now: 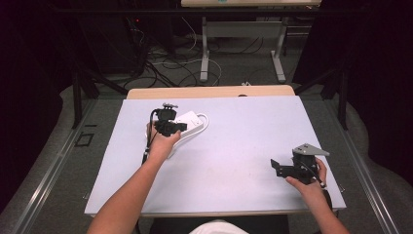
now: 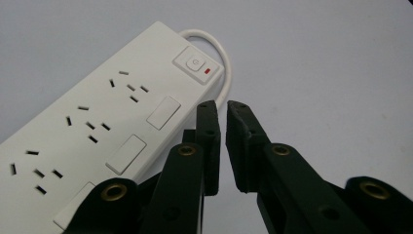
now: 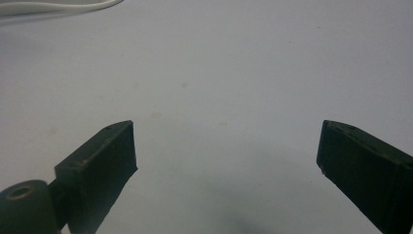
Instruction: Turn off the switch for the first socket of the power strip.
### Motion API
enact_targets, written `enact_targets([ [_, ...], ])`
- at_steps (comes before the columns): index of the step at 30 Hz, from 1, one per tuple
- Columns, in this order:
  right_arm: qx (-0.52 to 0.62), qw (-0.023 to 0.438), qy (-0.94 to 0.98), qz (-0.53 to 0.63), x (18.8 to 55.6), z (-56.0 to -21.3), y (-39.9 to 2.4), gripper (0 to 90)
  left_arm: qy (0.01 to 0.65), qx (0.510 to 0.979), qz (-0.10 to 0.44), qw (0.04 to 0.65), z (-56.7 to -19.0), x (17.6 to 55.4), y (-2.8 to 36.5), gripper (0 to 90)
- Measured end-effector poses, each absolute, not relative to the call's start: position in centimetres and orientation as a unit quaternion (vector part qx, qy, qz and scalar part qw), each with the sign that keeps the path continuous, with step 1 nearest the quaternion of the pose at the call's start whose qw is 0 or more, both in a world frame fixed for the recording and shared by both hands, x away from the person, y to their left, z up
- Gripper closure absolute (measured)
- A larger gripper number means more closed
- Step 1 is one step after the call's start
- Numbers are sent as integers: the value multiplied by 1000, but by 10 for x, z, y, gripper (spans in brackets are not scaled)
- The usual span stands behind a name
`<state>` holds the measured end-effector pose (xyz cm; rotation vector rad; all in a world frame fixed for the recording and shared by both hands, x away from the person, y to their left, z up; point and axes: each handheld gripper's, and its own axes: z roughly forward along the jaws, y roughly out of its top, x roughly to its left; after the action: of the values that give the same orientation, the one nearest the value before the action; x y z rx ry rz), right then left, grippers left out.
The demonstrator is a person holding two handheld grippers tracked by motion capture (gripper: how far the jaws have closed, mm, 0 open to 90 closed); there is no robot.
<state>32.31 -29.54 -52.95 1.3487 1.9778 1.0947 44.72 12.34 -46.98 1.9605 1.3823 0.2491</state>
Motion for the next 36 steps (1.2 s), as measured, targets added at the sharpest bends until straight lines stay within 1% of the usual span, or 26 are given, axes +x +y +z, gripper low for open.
enact_targets([
  [17, 496, 251, 726, 404, 323, -530, -295, 69, 514, 769, 85, 371, -459, 432, 117, 742],
  [21, 496, 251, 726, 404, 323, -529, -295, 69, 506, 772, 88, 376, -457, 428, 115, 699],
  [36, 494, 252, 728, 403, 324, -530, -295, 68, 483, 778, 80, 393, -454, 414, 114, 588],
])
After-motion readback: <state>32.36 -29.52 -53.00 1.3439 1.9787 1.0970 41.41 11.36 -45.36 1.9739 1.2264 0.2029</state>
